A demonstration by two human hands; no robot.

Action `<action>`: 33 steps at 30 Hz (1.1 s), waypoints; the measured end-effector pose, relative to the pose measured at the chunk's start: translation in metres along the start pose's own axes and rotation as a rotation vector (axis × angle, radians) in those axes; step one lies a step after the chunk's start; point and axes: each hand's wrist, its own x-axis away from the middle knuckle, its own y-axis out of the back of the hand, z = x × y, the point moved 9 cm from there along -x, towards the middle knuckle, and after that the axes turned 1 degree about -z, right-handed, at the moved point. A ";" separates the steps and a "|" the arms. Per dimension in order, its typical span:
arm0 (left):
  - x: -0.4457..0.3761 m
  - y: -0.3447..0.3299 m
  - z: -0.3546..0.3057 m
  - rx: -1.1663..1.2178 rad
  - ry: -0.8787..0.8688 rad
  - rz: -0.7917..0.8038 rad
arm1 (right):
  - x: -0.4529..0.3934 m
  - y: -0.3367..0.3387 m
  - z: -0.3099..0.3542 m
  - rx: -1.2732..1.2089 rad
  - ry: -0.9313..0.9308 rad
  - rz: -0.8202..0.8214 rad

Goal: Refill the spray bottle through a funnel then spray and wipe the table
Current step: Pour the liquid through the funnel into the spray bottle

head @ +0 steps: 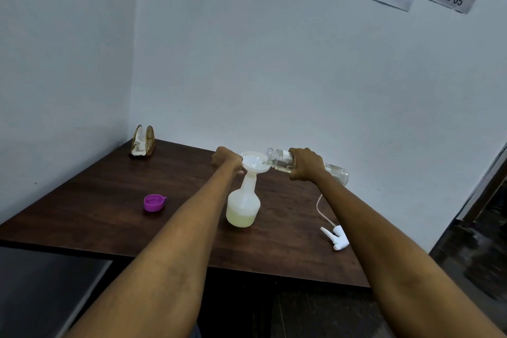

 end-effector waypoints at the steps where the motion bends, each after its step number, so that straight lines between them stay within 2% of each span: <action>1: 0.000 0.000 0.000 0.000 0.000 -0.003 | 0.000 0.000 0.000 -0.006 -0.003 0.001; 12: -0.003 0.002 0.001 -0.010 -0.014 -0.039 | 0.004 -0.004 -0.003 -0.158 -0.059 0.004; 33: -0.006 0.001 0.004 0.011 0.000 -0.049 | 0.007 0.000 0.001 -0.043 -0.032 0.003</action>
